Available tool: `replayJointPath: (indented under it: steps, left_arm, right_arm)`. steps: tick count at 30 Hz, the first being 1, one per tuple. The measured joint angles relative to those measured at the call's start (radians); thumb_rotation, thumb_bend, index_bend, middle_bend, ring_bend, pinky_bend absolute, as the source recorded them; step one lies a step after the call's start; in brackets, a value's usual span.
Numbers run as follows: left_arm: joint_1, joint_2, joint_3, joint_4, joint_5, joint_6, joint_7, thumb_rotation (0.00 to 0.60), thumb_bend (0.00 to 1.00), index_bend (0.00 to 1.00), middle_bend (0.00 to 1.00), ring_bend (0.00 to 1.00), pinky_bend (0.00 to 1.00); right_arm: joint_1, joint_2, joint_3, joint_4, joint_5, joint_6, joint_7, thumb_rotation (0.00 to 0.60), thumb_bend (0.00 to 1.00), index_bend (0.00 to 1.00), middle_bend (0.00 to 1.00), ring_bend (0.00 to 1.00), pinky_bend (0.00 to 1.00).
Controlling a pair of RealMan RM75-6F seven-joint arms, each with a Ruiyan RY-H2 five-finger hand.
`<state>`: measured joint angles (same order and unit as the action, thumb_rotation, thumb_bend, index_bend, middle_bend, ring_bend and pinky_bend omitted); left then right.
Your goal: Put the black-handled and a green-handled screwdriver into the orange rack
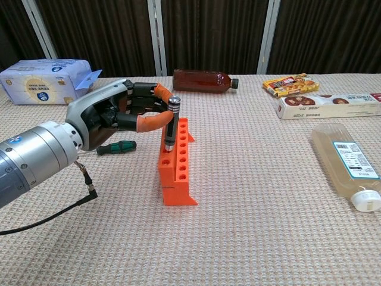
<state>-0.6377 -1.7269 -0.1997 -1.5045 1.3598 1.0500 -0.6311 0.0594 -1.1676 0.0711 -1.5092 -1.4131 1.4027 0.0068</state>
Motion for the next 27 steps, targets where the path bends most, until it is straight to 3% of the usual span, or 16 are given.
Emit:
replayJointPath:
  steps: [9,27]
  left_arm:
    - [-0.001,0.016,0.002,-0.015,0.003,0.000,0.060,0.600,0.41,0.68,0.39,0.17,0.00]
    - [0.011,0.029,0.010,-0.041,-0.014,0.017,0.207,0.566,0.37,0.60,0.30,0.07,0.00]
  right_arm:
    - [0.006,-0.003,0.003,0.002,0.011,-0.010,-0.003,0.600,0.00,0.00,0.00,0.00,0.00]
    - [0.011,-0.007,0.005,0.013,0.020,-0.020,0.003,0.600,0.00,0.00,0.00,0.00,0.00]
